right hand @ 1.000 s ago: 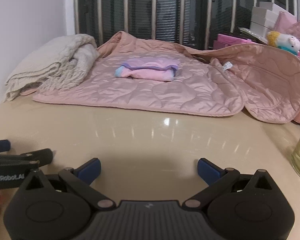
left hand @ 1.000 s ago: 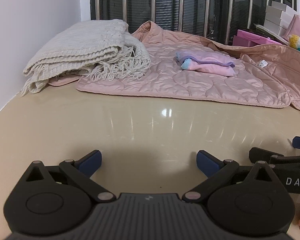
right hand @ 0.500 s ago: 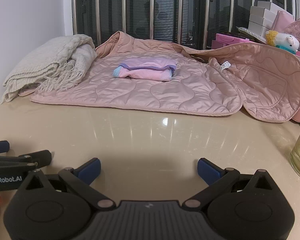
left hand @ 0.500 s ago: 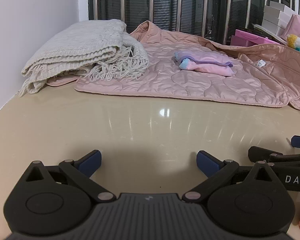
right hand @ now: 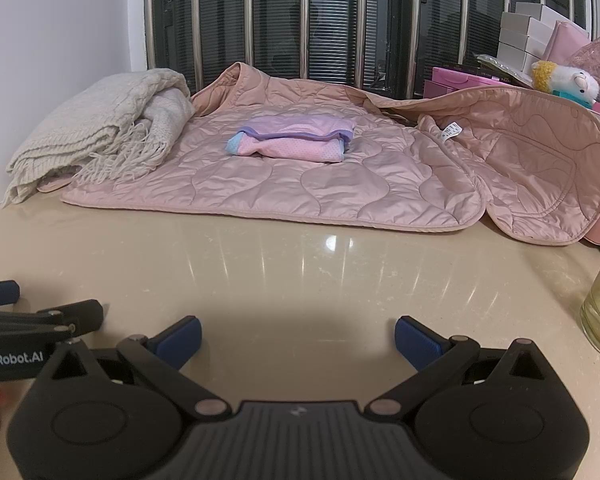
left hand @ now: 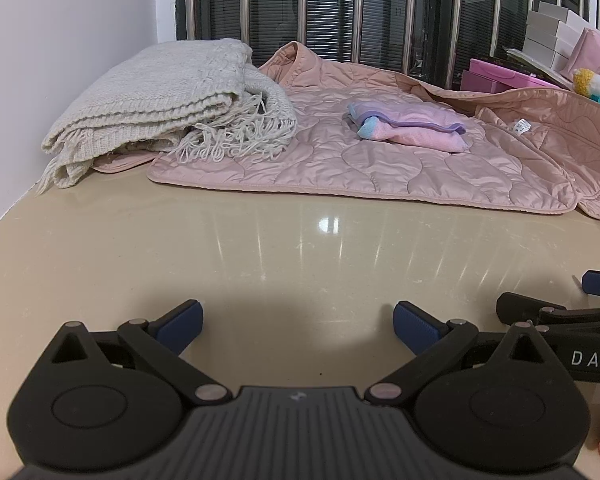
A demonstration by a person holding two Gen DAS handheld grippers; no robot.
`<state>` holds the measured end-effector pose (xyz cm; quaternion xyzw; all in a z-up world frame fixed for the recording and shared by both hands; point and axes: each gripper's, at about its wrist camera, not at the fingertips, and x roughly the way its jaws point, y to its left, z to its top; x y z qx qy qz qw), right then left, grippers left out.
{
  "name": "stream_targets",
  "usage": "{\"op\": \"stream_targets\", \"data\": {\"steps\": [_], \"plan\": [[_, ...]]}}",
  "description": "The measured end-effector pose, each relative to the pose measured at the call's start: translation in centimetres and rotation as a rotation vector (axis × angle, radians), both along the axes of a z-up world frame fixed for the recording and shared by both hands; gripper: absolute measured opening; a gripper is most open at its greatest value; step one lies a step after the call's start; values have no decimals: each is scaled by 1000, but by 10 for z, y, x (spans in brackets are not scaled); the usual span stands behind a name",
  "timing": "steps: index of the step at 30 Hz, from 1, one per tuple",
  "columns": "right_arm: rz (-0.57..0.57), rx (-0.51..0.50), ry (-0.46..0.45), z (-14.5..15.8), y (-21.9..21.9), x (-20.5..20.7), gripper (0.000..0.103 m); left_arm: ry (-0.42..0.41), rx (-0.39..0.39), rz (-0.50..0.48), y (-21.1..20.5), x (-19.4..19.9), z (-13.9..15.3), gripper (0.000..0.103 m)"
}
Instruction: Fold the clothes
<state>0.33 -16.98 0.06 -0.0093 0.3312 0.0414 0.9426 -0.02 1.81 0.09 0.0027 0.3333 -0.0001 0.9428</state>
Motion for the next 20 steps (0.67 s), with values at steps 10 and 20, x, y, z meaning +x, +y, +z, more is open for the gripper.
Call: {"op": "stream_targets", "data": {"steps": [10, 20], "plan": [[-4, 0, 0, 0, 2, 0, 103, 0, -2, -5, 1, 0, 0, 103], [-5, 0, 0, 0, 2, 0, 103, 1, 1, -2, -1, 0, 0, 102]]}}
